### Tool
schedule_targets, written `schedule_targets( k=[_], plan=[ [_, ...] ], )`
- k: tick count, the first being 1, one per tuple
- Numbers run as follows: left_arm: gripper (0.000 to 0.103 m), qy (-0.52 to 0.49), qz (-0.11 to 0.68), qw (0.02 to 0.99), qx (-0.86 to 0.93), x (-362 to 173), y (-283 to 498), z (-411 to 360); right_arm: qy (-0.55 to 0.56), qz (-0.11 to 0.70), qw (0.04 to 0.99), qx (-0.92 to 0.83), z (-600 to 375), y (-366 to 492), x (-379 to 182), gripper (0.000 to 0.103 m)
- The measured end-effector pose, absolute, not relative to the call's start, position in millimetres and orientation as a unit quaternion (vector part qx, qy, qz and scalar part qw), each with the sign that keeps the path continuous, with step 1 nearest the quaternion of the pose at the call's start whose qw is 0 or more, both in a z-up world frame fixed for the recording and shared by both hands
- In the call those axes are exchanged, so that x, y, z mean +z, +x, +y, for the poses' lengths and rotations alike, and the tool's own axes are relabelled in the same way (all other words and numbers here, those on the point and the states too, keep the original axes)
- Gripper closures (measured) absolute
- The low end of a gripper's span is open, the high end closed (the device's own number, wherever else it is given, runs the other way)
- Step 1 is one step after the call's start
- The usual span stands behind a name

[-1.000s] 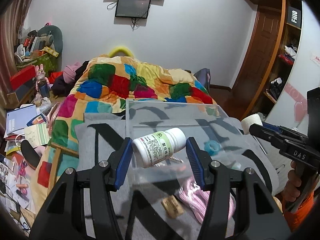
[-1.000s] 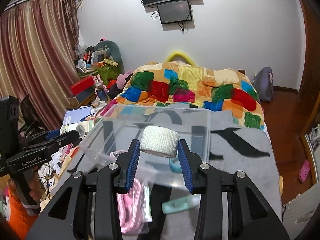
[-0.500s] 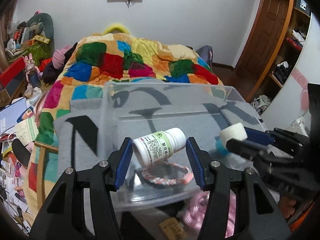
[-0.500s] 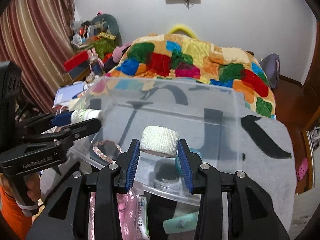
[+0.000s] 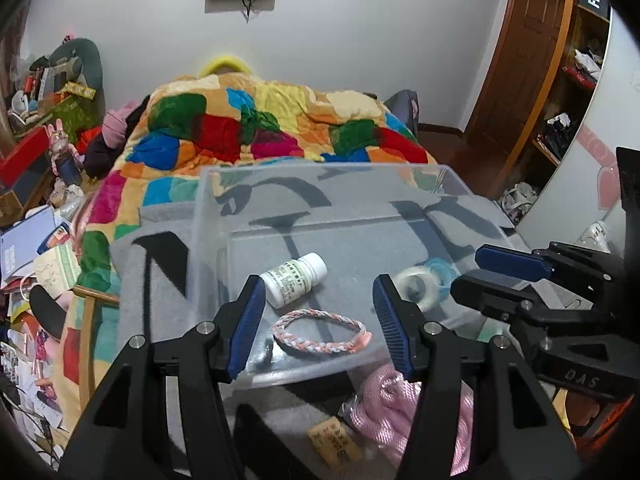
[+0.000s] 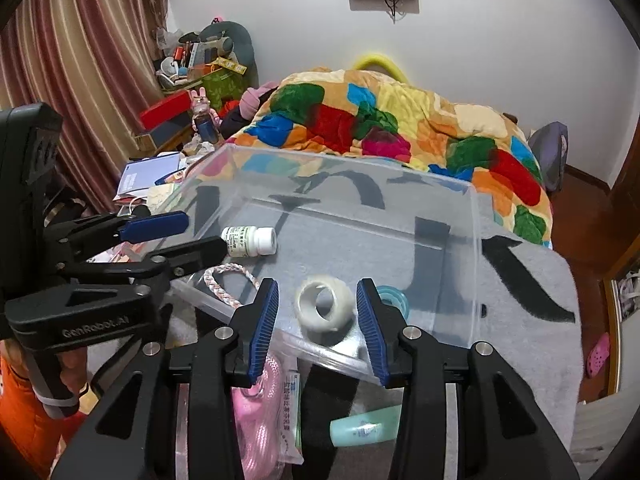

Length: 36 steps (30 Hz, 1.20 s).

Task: Organize objects
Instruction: 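Lower the pill bottle into the box with the left tool while the right tool releases the white tape inside, then grasp the wooden eraser with the left tool while the right tool grasps the mint-green bottle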

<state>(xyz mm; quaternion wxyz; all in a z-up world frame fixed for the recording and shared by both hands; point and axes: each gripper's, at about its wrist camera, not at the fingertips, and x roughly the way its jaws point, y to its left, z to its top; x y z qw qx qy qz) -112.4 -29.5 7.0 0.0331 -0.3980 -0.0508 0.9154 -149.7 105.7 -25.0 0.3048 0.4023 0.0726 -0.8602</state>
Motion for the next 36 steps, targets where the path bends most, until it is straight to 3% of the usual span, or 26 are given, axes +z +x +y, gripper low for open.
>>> schedule_targets(
  k=[5, 12, 25, 29, 33, 36],
  plan=[
    [0.036, -0.373, -0.038, 0.025, 0.927, 22, -87, -32, 0.385, 0.063, 0.303, -0.869, 119, -137, -11, 0.059],
    [0.035, -0.387, -0.043, 0.018, 0.921, 6, -56, -38, 0.383, 0.056, 0.267, -0.883, 151, -117, -15, 0.056],
    [0.035, -0.453, -0.068, 0.026, 0.889, -55, -32, -26, 0.487, -0.026, 0.209, -0.848, 174, -127, -91, 0.054],
    [0.035, -0.453, -0.066, 0.022, 0.889, -59, -38, -21, 0.48, -0.02, 0.19, -0.856, 161, -128, -95, 0.041],
    [0.043, -0.444, -0.057, 0.014, 0.894, -64, -35, -19, 0.468, 0.009, 0.184, -0.864, 159, -122, -97, 0.045],
    [0.05, -0.44, -0.05, 0.016, 0.896, -63, -29, -22, 0.464, 0.022, 0.183, -0.867, 168, -116, -97, 0.061]
  ],
)
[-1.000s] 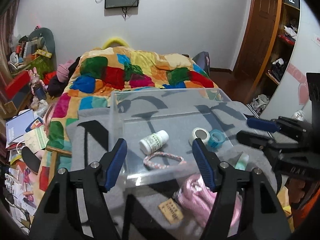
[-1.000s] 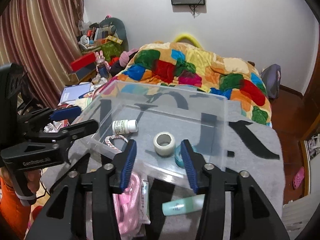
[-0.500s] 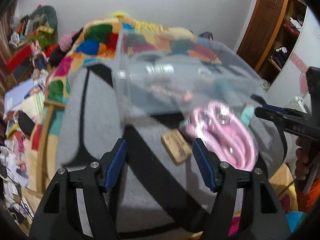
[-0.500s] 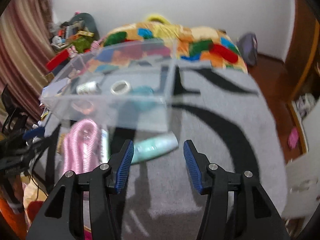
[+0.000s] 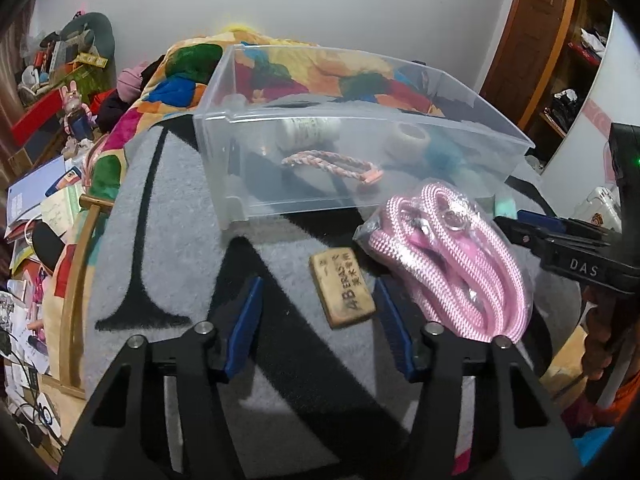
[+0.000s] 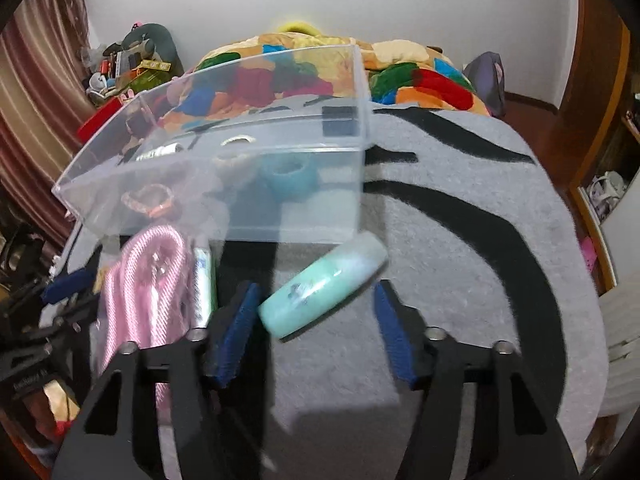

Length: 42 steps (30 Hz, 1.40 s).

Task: Organize objects
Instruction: 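Grasp the wooden eraser with the left tool while the right tool grasps the mint-green bottle, then drop the eraser into the box with the left tool while the right tool releases the mint bottle inside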

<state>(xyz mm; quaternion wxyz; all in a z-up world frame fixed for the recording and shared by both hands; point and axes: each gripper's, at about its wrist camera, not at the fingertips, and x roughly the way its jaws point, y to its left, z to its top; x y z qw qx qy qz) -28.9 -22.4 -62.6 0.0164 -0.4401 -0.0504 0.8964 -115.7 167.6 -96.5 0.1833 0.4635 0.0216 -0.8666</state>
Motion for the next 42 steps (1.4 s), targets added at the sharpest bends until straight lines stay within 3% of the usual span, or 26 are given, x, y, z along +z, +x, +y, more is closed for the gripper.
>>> schedule_targets(
  k=[2, 5, 12, 17, 22, 24, 32, 42],
  plan=[
    [0.057, -0.44, -0.046, 0.017, 0.897, -62, -26, -25, 0.462, 0.033, 0.183, -0.867, 175, -112, -96, 0.072],
    [0.06, -0.44, -0.043, 0.02, 0.897, -61, -20, -28, 0.467, 0.035, 0.184, -0.864, 189, -105, -94, 0.078],
    [0.06, -0.44, -0.035, 0.025, 0.897, -61, -28, -25, 0.464, 0.028, 0.162, -0.87, 214, -104, -91, 0.078],
    [0.061, -0.437, -0.024, 0.025, 0.899, -64, -37, -20, 0.452, 0.053, 0.177, -0.872, 193, -115, -88, 0.072],
    [0.079, -0.43, -0.025, 0.027, 0.902, -63, -37, -20, 0.46, 0.047, 0.185, -0.867, 186, -128, -98, 0.073],
    [0.079, -0.428, -0.034, 0.026, 0.903, -63, -34, -23, 0.458, 0.039, 0.186, -0.869, 190, -127, -97, 0.08],
    [0.079, -0.405, -0.062, 0.012, 0.912, -41, -25, -38, 0.441, 0.023, 0.184, -0.878, 206, -112, -82, 0.08],
    [0.079, -0.348, -0.068, 0.01, 0.935, 12, -33, -49, 0.364, 0.001, 0.204, -0.909, 205, -108, -16, 0.08]
  ],
)
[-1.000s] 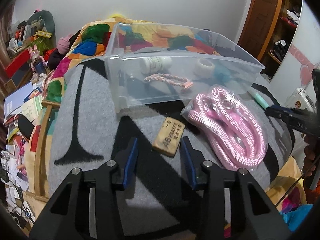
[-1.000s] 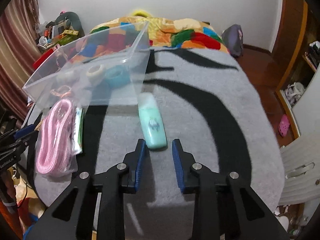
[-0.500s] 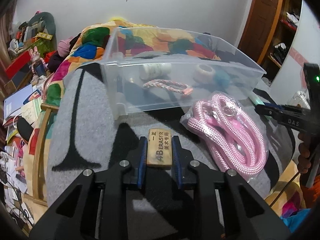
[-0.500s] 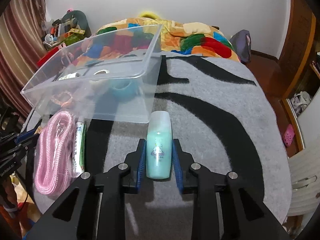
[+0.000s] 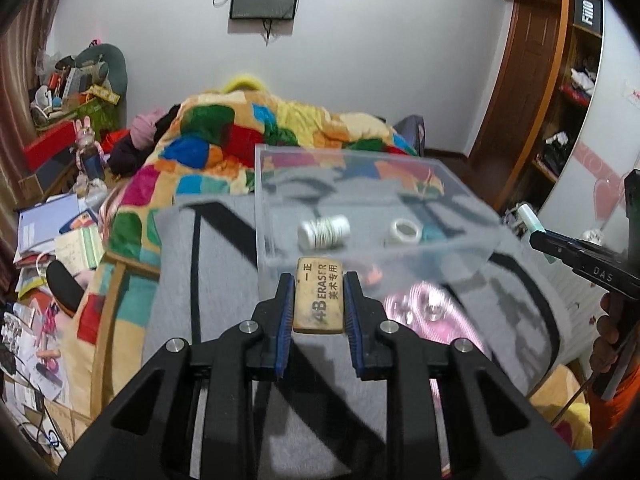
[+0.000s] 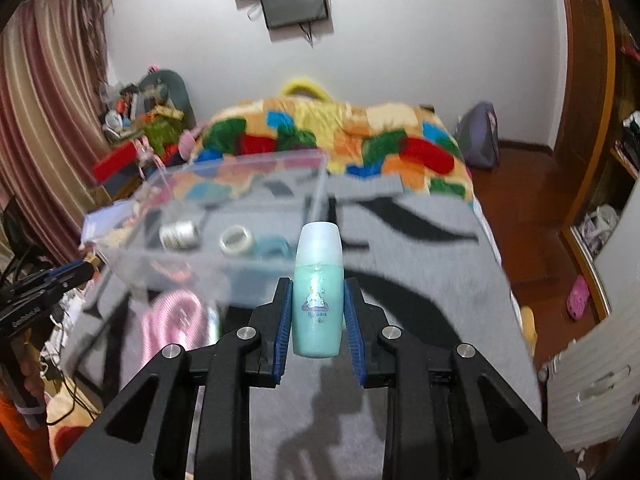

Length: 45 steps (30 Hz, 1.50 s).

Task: Organize objects
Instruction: 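Drop the eraser into the box with the left tool while the right tool releases the mint bottle inside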

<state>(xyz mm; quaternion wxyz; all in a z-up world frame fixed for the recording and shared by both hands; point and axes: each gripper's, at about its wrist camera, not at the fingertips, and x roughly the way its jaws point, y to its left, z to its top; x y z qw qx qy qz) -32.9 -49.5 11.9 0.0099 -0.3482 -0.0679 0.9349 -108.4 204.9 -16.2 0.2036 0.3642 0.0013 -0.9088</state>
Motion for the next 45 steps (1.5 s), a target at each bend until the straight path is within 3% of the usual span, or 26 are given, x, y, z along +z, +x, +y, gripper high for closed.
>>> schedule_targets(
  k=[11, 30, 33, 35, 37, 45],
  plan=[
    [0.079, -0.35, -0.055, 0.011, 0.935, 22, -77, -50, 0.338, 0.001, 0.23, -0.913, 158, -145, 5, 0.08],
    [0.078, -0.406, -0.031, 0.017, 0.913, -13, -118, -41, 0.425, 0.071, 0.306, -0.849, 62, -180, -57, 0.08],
    [0.07, -0.411, -0.042, 0.024, 0.911, -12, -116, -40, 0.424, 0.079, 0.307, -0.848, 64, -176, -57, 0.079],
    [0.053, -0.406, -0.041, 0.022, 0.913, -9, -112, -37, 0.421, 0.081, 0.304, -0.85, 66, -174, -54, 0.074],
    [0.043, -0.395, -0.032, 0.015, 0.918, -3, -105, -32, 0.418, 0.078, 0.304, -0.852, 73, -170, -49, 0.07],
    [0.028, -0.369, -0.02, 0.013, 0.929, 13, -71, -27, 0.394, 0.072, 0.305, -0.864, 104, -135, -28, 0.046]
  ],
)
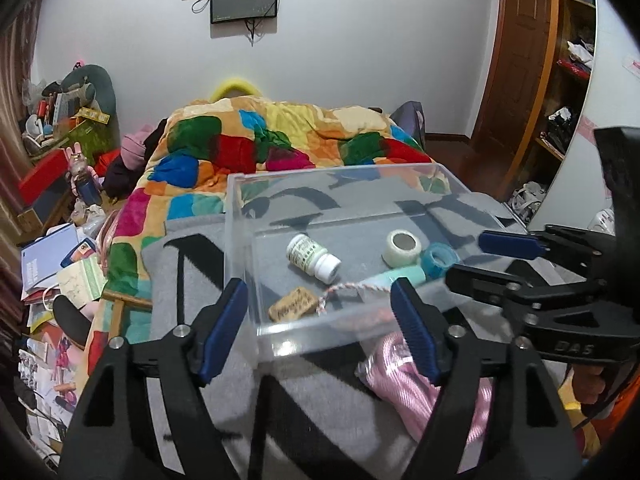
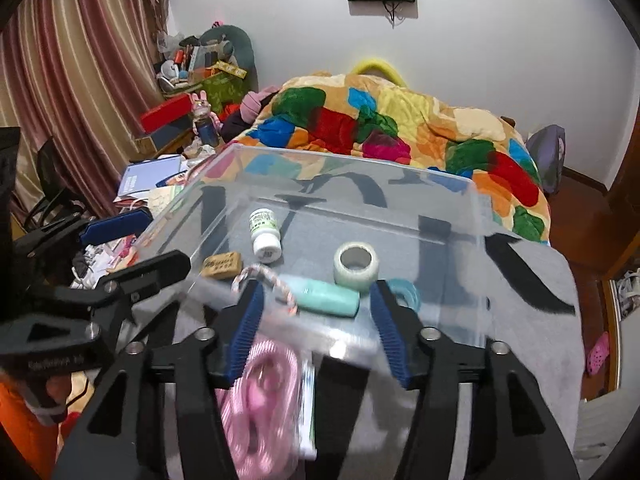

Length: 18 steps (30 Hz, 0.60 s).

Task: Organize objects
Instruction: 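Grasp the bagged pink rope with the left tool while the right tool grasps the toothpaste tube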

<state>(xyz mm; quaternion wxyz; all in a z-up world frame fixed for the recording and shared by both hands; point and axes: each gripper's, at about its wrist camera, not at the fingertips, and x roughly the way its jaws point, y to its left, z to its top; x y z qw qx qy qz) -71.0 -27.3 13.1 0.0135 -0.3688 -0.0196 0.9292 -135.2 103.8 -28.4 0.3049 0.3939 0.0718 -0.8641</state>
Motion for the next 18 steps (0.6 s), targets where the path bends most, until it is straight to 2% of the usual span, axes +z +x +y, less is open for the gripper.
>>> schedule_targets(
  k=[4, 13, 15, 17, 18],
  plan=[
    [0.022, -0.377, -0.025, 0.013, 0.926, 6, -56, -29, 0.395, 0.076, 0.309, -0.862, 112, -113, -31, 0.039],
    [0.019, -0.438, -0.052, 0.05, 0.896, -28, -54, 1, 0.427, 0.065, 0.256, -0.865, 145, -103, -69, 0.039],
    [0.017, -0.439, -0.043, 0.057, 0.896, -30, -56, 15, 0.441, 0.064, 0.244, -0.862, 154, -106, -79, 0.039],
    [0.008, -0.437, -0.037, 0.055, 0.897, -30, -57, 23, 0.457, 0.058, 0.245, -0.853, 157, -108, -90, 0.039],
    [0.008, -0.435, -0.033, 0.054, 0.898, -31, -58, 27, 0.461, 0.055, 0.25, -0.85, 157, -106, -94, 0.039]
  ],
)
